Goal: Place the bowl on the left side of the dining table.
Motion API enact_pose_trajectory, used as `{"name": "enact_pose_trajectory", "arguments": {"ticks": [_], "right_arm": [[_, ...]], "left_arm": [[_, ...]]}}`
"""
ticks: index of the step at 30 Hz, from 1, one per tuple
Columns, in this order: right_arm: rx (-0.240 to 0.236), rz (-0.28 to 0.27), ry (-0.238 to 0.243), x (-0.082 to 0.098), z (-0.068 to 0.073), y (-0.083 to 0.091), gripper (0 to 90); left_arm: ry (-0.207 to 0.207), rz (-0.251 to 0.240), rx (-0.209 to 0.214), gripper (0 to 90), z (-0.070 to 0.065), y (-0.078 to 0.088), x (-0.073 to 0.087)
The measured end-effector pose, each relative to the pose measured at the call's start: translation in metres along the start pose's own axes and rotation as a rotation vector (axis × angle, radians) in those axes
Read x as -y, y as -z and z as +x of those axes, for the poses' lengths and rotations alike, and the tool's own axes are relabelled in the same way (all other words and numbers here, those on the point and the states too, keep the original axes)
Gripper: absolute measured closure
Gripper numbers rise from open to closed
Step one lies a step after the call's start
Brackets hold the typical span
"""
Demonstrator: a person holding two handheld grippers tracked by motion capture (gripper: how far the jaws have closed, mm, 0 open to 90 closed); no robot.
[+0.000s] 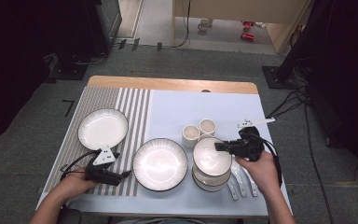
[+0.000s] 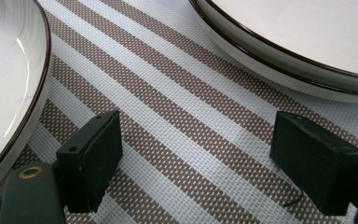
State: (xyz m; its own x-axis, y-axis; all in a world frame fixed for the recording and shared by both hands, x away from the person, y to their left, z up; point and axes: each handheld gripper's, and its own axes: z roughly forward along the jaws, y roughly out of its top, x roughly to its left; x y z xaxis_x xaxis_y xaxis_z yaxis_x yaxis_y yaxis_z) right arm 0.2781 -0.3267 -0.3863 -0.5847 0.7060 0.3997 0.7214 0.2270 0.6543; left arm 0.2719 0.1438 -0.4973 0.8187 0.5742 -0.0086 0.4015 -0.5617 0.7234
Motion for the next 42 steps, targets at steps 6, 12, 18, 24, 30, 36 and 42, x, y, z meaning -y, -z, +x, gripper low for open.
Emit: {"name": "enact_pose_trajectory", "arguments": {"ticks": [6,12,18,24,30,36,42], "right_arm": [[0.013,0.01,-0.008,-0.008,0.004,-0.005,81.5],[0.019,0.014,-0.024,-0.013,0.006,-0.007,81.5],[0.023,0.014,-0.024,-0.02,0.01,-0.009,81.5],[0.012,0.019,-0.013,-0.027,0.015,-0.014,81.5],[0.016,0.027,-0.006,-0.034,0.019,-0.02,81.4],[0.018,0.033,0.001,-0.04,0.024,-0.025,81.4],[0.022,0.036,0.021,-0.045,0.03,-0.03,81.4]], "left_arm": [[0.001,-0.001,-0.001,16.6,0.0,0.0,0.0],[0.001,-0.002,0.0,16.6,0.0,0.0,0.0],[0.0,-0.002,-0.001,16.6,0.0,0.0,0.0],[0.0,-0.002,-0.001,16.6,0.0,0.0,0.0],[-0.002,0.0,-0.001,16.6,0.0,0.0,0.0],[0.0,-0.001,-0.001,16.6,0.0,0.0,0.0],[0.002,-0.003,-0.001,16.6,0.0,0.0,0.0]]}}
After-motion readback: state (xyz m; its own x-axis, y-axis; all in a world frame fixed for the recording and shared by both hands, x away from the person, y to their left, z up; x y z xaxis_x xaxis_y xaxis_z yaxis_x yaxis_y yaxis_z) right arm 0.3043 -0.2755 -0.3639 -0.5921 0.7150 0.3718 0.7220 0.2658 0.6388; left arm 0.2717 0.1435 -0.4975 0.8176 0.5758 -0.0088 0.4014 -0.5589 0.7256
